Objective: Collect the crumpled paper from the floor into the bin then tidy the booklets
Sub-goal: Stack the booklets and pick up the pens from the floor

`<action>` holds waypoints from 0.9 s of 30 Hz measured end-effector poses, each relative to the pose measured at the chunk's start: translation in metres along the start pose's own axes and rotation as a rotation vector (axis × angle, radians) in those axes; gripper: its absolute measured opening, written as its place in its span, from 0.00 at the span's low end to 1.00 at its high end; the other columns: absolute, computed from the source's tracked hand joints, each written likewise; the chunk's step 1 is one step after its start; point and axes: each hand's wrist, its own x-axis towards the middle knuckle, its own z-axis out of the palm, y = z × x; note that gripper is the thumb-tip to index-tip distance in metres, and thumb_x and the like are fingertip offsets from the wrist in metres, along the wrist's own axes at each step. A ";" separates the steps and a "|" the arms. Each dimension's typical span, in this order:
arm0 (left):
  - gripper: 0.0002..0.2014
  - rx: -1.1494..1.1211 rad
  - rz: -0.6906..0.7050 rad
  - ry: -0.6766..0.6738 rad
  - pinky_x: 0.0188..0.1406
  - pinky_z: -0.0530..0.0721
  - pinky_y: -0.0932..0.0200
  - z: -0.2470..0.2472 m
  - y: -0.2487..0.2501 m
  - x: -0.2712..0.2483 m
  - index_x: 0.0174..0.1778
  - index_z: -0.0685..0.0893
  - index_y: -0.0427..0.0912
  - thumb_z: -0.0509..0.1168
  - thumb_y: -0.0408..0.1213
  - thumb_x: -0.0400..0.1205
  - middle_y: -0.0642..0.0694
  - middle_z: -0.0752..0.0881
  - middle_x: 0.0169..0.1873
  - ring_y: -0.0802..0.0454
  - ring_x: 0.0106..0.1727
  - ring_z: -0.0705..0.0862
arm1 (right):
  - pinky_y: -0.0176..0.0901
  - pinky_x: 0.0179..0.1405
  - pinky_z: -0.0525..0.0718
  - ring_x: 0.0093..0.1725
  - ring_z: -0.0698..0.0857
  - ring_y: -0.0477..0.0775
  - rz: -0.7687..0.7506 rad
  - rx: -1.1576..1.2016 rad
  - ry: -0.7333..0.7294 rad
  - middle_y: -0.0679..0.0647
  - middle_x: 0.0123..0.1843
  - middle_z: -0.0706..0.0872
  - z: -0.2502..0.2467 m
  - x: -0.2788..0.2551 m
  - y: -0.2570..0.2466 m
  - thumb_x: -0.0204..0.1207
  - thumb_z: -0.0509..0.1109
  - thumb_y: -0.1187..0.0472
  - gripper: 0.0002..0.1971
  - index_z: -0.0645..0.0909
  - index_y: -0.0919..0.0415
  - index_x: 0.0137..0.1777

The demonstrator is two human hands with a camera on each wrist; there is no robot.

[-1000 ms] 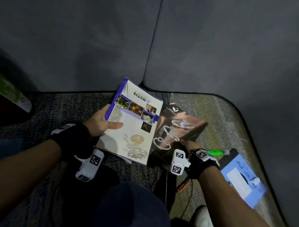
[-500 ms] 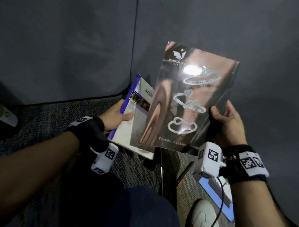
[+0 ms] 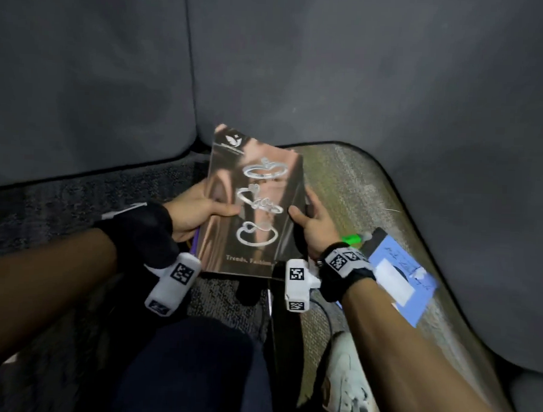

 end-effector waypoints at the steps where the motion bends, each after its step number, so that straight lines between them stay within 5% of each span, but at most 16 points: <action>1: 0.25 0.019 0.008 0.014 0.61 0.81 0.37 0.003 -0.002 0.002 0.68 0.75 0.38 0.66 0.20 0.75 0.34 0.86 0.58 0.36 0.57 0.86 | 0.51 0.60 0.83 0.56 0.86 0.54 0.011 0.029 0.058 0.59 0.63 0.84 -0.010 -0.003 0.000 0.78 0.66 0.74 0.29 0.68 0.55 0.77; 4: 0.26 0.069 0.049 0.000 0.60 0.81 0.34 0.008 -0.003 0.012 0.68 0.75 0.38 0.68 0.21 0.74 0.33 0.85 0.59 0.33 0.58 0.85 | 0.48 0.52 0.81 0.55 0.83 0.60 0.040 -0.265 0.614 0.66 0.65 0.82 -0.085 -0.023 0.020 0.78 0.72 0.61 0.28 0.68 0.61 0.76; 6: 0.25 0.101 0.057 0.001 0.59 0.82 0.35 0.010 0.000 0.016 0.68 0.74 0.37 0.68 0.21 0.74 0.32 0.85 0.58 0.35 0.55 0.86 | 0.57 0.64 0.77 0.70 0.76 0.66 0.301 -0.627 0.852 0.67 0.75 0.73 -0.140 -0.047 0.046 0.76 0.70 0.51 0.35 0.62 0.55 0.81; 8: 0.24 0.125 0.058 -0.001 0.56 0.84 0.38 0.010 0.001 0.019 0.67 0.74 0.34 0.68 0.21 0.75 0.30 0.85 0.57 0.36 0.52 0.86 | 0.61 0.76 0.65 0.81 0.60 0.67 0.543 -0.693 0.655 0.58 0.86 0.55 -0.167 -0.071 0.067 0.80 0.64 0.49 0.35 0.52 0.42 0.84; 10: 0.23 0.147 0.048 0.002 0.54 0.86 0.40 0.010 0.003 0.021 0.67 0.74 0.32 0.67 0.21 0.75 0.30 0.86 0.54 0.37 0.49 0.87 | 0.55 0.77 0.66 0.83 0.59 0.62 0.608 -0.553 0.585 0.50 0.86 0.53 -0.175 -0.077 0.080 0.83 0.63 0.50 0.36 0.45 0.37 0.83; 12: 0.21 0.166 0.036 -0.004 0.51 0.87 0.42 0.012 0.003 0.023 0.65 0.74 0.32 0.66 0.21 0.76 0.31 0.86 0.51 0.40 0.45 0.88 | 0.49 0.71 0.74 0.81 0.65 0.59 0.683 -0.495 0.527 0.50 0.83 0.61 -0.183 -0.080 0.078 0.72 0.75 0.43 0.50 0.49 0.56 0.85; 13: 0.21 0.171 0.037 -0.003 0.50 0.87 0.43 0.015 0.003 0.023 0.65 0.75 0.32 0.66 0.20 0.76 0.30 0.86 0.51 0.41 0.44 0.88 | 0.44 0.60 0.82 0.78 0.70 0.59 0.679 -0.467 0.557 0.54 0.80 0.67 -0.189 -0.081 0.078 0.62 0.82 0.43 0.56 0.56 0.65 0.82; 15: 0.22 0.179 0.036 0.012 0.52 0.87 0.42 0.021 0.006 0.024 0.66 0.74 0.33 0.66 0.20 0.75 0.29 0.85 0.54 0.38 0.47 0.87 | 0.35 0.38 0.85 0.73 0.76 0.60 0.680 -0.433 0.664 0.58 0.73 0.75 -0.191 -0.083 0.073 0.57 0.85 0.51 0.50 0.66 0.64 0.77; 17: 0.23 0.187 0.026 0.007 0.54 0.86 0.40 0.026 0.009 0.025 0.66 0.74 0.33 0.67 0.20 0.75 0.29 0.85 0.56 0.36 0.51 0.86 | 0.43 0.54 0.85 0.72 0.76 0.61 0.591 -0.482 0.668 0.53 0.74 0.75 -0.192 -0.093 0.075 0.71 0.75 0.45 0.35 0.69 0.49 0.77; 19: 0.23 0.198 0.016 0.003 0.55 0.85 0.41 0.030 0.013 0.027 0.66 0.75 0.34 0.68 0.20 0.74 0.31 0.86 0.56 0.36 0.52 0.87 | 0.53 0.65 0.80 0.67 0.79 0.64 0.571 -0.608 0.737 0.60 0.74 0.76 -0.201 -0.093 0.082 0.78 0.67 0.44 0.25 0.74 0.49 0.74; 22: 0.21 0.245 0.028 -0.004 0.51 0.88 0.48 0.035 0.019 0.031 0.64 0.75 0.32 0.68 0.20 0.74 0.31 0.86 0.54 0.42 0.47 0.88 | 0.48 0.53 0.81 0.61 0.83 0.64 0.575 -0.532 0.791 0.66 0.68 0.80 -0.207 -0.094 0.075 0.77 0.71 0.60 0.19 0.77 0.66 0.66; 24: 0.22 0.263 0.027 -0.012 0.51 0.87 0.49 0.038 0.020 0.034 0.64 0.75 0.32 0.68 0.19 0.74 0.31 0.85 0.55 0.41 0.49 0.87 | 0.45 0.49 0.78 0.67 0.80 0.65 0.610 -0.555 0.781 0.65 0.70 0.79 -0.205 -0.101 0.071 0.78 0.70 0.62 0.11 0.75 0.61 0.58; 27: 0.24 0.249 -0.010 -0.001 0.59 0.83 0.38 0.041 0.020 0.037 0.65 0.74 0.33 0.69 0.20 0.73 0.31 0.85 0.57 0.35 0.55 0.86 | 0.50 0.49 0.77 0.55 0.81 0.65 0.570 -0.716 0.783 0.63 0.60 0.83 -0.210 -0.105 0.069 0.78 0.68 0.64 0.10 0.77 0.61 0.58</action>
